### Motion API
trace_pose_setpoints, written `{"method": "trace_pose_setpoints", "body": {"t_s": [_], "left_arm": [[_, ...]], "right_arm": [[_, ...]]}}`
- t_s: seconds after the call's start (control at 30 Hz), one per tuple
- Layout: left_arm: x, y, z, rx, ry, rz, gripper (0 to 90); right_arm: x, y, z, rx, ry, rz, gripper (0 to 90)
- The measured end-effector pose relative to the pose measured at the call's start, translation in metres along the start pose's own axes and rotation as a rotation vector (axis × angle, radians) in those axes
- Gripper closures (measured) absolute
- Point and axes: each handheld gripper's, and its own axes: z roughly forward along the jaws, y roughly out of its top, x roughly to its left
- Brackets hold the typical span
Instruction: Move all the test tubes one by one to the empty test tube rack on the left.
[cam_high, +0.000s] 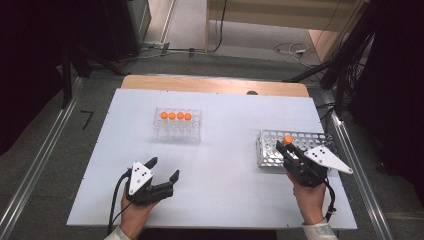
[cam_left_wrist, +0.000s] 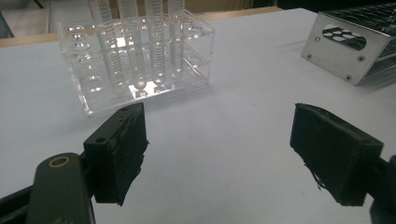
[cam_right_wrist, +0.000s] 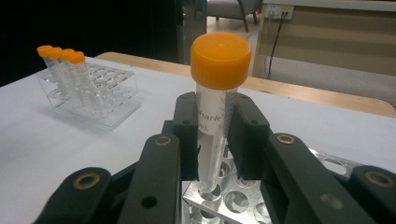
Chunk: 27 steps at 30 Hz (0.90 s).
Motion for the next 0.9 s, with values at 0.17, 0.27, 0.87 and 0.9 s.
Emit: {"method": "trace_pose_setpoints", "body": {"t_s": [0.17, 0.27, 0.87, 0.9], "left_arm": [[0.000, 0.000, 0.000, 0.000, 0.001, 0.002, 18.9], [0.000, 0.000, 0.000, -0.001, 0.000, 0.002, 18.9], [-0.001, 0.001, -0.001, -0.005, -0.001, 0.003, 18.9], [-0.001, 0.001, -0.001, -0.005, -0.002, 0.004, 18.9]], "right_arm": [[0.001, 0.000, -0.001, -0.002, 0.003, -0.001, 71.9], [0.002, 0.000, -0.001, -0.003, 0.006, -0.007, 71.9], [0.012, -0.003, 0.003, 0.013, 0.033, -0.018, 71.9], [0.013, -0.003, 0.003, 0.015, 0.035, -0.019, 71.9]]}}
